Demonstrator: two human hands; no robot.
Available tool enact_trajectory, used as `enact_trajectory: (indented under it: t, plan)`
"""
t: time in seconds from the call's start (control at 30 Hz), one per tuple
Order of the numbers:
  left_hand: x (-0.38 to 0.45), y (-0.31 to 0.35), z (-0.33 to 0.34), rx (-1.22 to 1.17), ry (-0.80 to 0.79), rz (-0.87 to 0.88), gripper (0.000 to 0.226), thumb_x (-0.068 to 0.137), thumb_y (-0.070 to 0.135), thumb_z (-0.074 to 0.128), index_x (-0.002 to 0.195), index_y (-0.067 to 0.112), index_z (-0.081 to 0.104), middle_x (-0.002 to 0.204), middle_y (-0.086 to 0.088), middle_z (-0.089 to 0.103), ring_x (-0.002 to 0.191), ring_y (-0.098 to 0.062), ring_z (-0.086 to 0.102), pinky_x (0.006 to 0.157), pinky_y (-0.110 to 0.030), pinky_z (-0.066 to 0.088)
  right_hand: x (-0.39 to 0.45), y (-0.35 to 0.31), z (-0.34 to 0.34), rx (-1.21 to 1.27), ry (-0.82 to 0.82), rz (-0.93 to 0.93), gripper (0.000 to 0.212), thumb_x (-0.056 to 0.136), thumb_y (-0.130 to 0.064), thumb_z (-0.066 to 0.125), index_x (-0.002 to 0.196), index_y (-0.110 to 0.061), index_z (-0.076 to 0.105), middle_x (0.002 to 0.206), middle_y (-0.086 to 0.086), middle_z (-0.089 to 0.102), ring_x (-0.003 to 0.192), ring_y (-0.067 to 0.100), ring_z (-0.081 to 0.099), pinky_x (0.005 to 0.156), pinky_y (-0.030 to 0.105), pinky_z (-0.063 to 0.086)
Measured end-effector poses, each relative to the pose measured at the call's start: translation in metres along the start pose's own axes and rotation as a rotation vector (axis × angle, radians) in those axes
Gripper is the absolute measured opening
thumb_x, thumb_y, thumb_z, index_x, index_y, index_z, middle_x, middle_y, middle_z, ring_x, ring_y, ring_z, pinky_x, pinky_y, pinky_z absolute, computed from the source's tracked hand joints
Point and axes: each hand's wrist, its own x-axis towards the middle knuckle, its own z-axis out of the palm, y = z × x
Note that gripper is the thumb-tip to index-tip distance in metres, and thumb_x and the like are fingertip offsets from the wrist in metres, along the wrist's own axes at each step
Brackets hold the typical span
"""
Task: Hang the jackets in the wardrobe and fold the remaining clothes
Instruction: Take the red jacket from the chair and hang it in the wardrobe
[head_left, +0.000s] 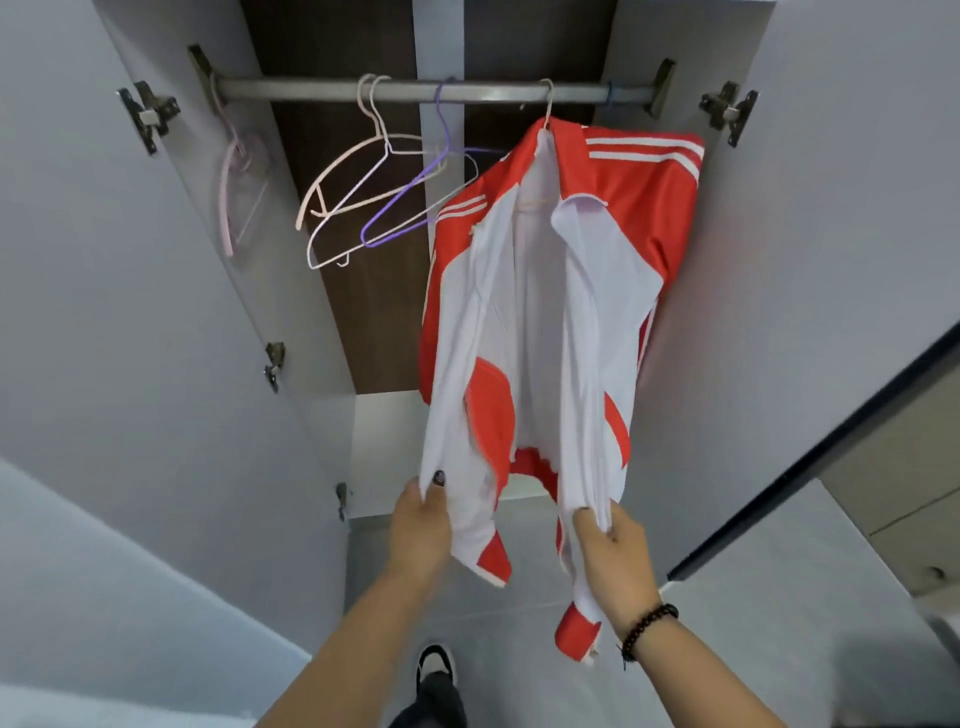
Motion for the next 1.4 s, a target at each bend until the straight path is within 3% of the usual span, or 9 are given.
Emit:
enact_trajectory:
  t: [0.13, 0.27, 0.37, 0.5, 0.67, 0.8, 0.93, 1.07, 1.4]
  plan:
    - [-0.019, 0.006, 0.0, -0.339, 0.092, -0.062, 0.023, 0.1, 0.031, 0.05, 0.085, 0.019, 0.063, 0.067, 0.006, 0.071, 0.062, -0.009, 0.068, 0.049, -0.018, 0.05, -0.027, 0.01, -0.001, 0.028, -0.016, -0.018, 0.008, 0.092, -0.022, 0.059, 0.086, -0.02, 0.064, 0.076, -0.002, 0.067, 0.068, 0.013, 0.06, 0.057, 0.015, 0.046]
    - [-0.032, 0.006, -0.014, -0.421, -0.161, -0.207, 0.039, 0.069, 0.033, 0.083, 0.1, 0.014, 0.069, 0.089, -0.005, 0.076, 0.081, -0.026, 0.074, 0.067, -0.037, 0.06, -0.047, 0.018, -0.001, 0.047, -0.037, 0.027, 0.021, 0.084, -0.013, 0.069, 0.092, -0.031, 0.06, 0.084, -0.005, 0.066, 0.074, 0.012, 0.061, 0.056, 0.013, 0.047]
    - [-0.042, 0.003, -0.028, -0.419, -0.341, -0.281, 0.053, 0.053, 0.017, 0.088, 0.102, 0.007, 0.07, 0.096, -0.012, 0.075, 0.082, -0.027, 0.074, 0.063, -0.034, 0.059, -0.057, 0.021, -0.001, 0.077, -0.08, 0.167, 0.02, 0.082, -0.002, 0.067, 0.088, -0.02, 0.06, 0.079, 0.002, 0.062, 0.067, 0.016, 0.056, 0.054, 0.019, 0.047]
    - [-0.049, 0.002, -0.038, -0.448, -0.403, -0.358, 0.047, 0.063, 0.016, 0.083, 0.107, 0.006, 0.068, 0.096, -0.01, 0.076, 0.078, -0.02, 0.074, 0.06, -0.028, 0.058, -0.07, 0.025, 0.004, 0.175, -0.124, 0.306, 0.004, 0.086, -0.008, 0.061, 0.083, -0.009, 0.059, 0.059, 0.005, 0.05, 0.049, 0.015, 0.046, 0.043, 0.02, 0.039]
    - [-0.055, -0.008, -0.051, -0.528, -0.532, -0.481, 0.047, 0.088, 0.021, 0.065, 0.13, 0.006, 0.052, 0.117, -0.021, 0.067, 0.1, -0.037, 0.069, 0.073, -0.047, 0.058, -0.081, 0.015, 0.012, 0.307, -0.097, 0.432, 0.033, 0.1, -0.032, 0.045, 0.092, -0.002, 0.054, 0.07, 0.012, 0.058, 0.06, 0.026, 0.069, 0.05, 0.028, 0.053]
    - [-0.059, -0.001, -0.069, -0.821, -0.746, -0.589, 0.042, 0.097, 0.021, 0.053, 0.135, 0.006, 0.042, 0.129, -0.03, 0.057, 0.109, -0.042, 0.063, 0.079, -0.047, 0.058, -0.09, 0.005, 0.018, 0.294, -0.013, 0.402, 0.03, 0.099, -0.034, 0.046, 0.079, -0.012, 0.043, 0.054, 0.002, 0.043, 0.037, 0.012, 0.037, 0.038, 0.022, 0.025]
    - [-0.06, 0.006, -0.09, -0.807, -0.789, -0.605, 0.034, 0.097, 0.017, 0.046, 0.129, 0.005, 0.043, 0.114, -0.024, 0.066, 0.069, -0.021, 0.068, 0.059, -0.032, 0.056, -0.103, -0.009, 0.035, 0.377, 0.091, 0.385, 0.04, 0.095, -0.046, 0.05, 0.07, -0.022, 0.03, 0.053, -0.003, 0.023, 0.043, 0.011, 0.016, 0.043, 0.021, 0.013]
    - [-0.056, 0.008, -0.108, -0.726, -0.606, -0.506, 0.009, 0.091, 0.009, 0.051, 0.099, 0.006, 0.052, 0.064, -0.007, 0.052, 0.047, -0.009, 0.04, 0.043, -0.021, 0.038, -0.119, -0.021, 0.057, 0.604, 0.077, 0.382, 0.047, 0.091, -0.062, 0.044, 0.068, -0.021, 0.034, 0.052, -0.004, 0.021, 0.043, 0.012, 0.015, 0.042, 0.022, 0.013]
    - [-0.057, 0.043, -0.145, -0.503, -0.357, 0.063, 0.03, 0.088, 0.027, 0.068, 0.062, 0.014, 0.075, 0.062, 0.0, 0.058, 0.055, -0.008, 0.051, 0.056, -0.02, 0.049, -0.138, -0.055, 0.089, 0.943, -0.082, 0.351, 0.022, 0.087, -0.011, 0.059, 0.067, -0.012, 0.05, 0.052, -0.001, 0.04, 0.043, 0.01, 0.037, 0.038, 0.019, 0.036]
